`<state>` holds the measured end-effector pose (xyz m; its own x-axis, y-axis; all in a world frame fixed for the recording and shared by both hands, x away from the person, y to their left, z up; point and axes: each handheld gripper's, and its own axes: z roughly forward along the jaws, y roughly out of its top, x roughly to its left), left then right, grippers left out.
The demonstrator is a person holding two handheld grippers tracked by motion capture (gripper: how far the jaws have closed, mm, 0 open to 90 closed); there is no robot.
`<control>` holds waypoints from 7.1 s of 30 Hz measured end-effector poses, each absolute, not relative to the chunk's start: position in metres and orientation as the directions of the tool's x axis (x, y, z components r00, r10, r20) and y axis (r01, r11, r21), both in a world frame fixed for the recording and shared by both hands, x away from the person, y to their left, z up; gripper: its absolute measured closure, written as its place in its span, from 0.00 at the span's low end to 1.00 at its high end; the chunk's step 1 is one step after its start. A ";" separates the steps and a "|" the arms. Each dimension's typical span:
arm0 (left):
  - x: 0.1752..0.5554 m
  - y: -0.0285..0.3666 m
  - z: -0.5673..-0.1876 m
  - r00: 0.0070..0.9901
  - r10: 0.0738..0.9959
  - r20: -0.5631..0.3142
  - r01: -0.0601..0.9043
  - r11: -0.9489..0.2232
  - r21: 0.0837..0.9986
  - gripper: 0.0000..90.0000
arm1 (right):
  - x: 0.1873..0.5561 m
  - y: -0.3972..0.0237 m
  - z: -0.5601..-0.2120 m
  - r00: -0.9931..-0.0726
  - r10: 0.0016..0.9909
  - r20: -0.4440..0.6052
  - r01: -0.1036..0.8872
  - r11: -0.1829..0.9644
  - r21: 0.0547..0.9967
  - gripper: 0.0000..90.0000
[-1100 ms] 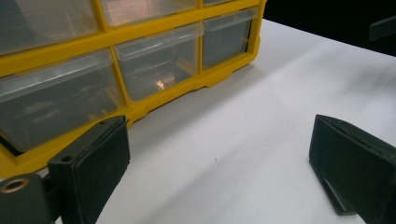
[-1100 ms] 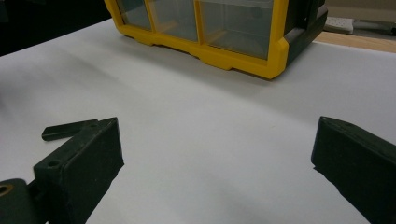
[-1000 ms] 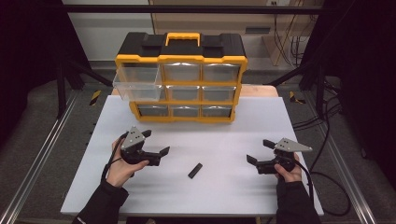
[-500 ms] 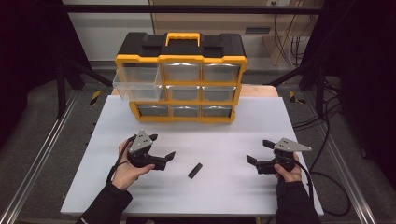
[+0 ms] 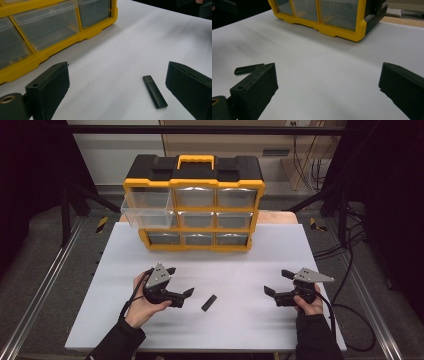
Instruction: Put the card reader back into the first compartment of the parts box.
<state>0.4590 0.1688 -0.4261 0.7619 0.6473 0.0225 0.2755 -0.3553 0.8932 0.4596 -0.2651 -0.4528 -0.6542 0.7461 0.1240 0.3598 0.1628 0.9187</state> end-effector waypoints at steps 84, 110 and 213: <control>0.446 0.099 -0.480 0.814 0.580 -0.030 0.398 -0.520 0.756 0.62 | 0.460 -0.265 -0.453 -0.652 0.749 0.121 0.362 0.167 0.917 0.03; 0.447 0.098 -0.482 0.803 0.595 -0.031 0.415 -0.522 0.745 0.76 | 0.459 -0.265 -0.453 -0.650 0.750 0.123 0.363 0.164 0.917 0.03; 0.457 0.140 -0.445 0.778 0.623 -0.076 0.420 -0.427 0.800 0.81 | 0.460 -0.264 -0.454 -0.650 0.751 0.119 0.366 0.171 0.915 0.03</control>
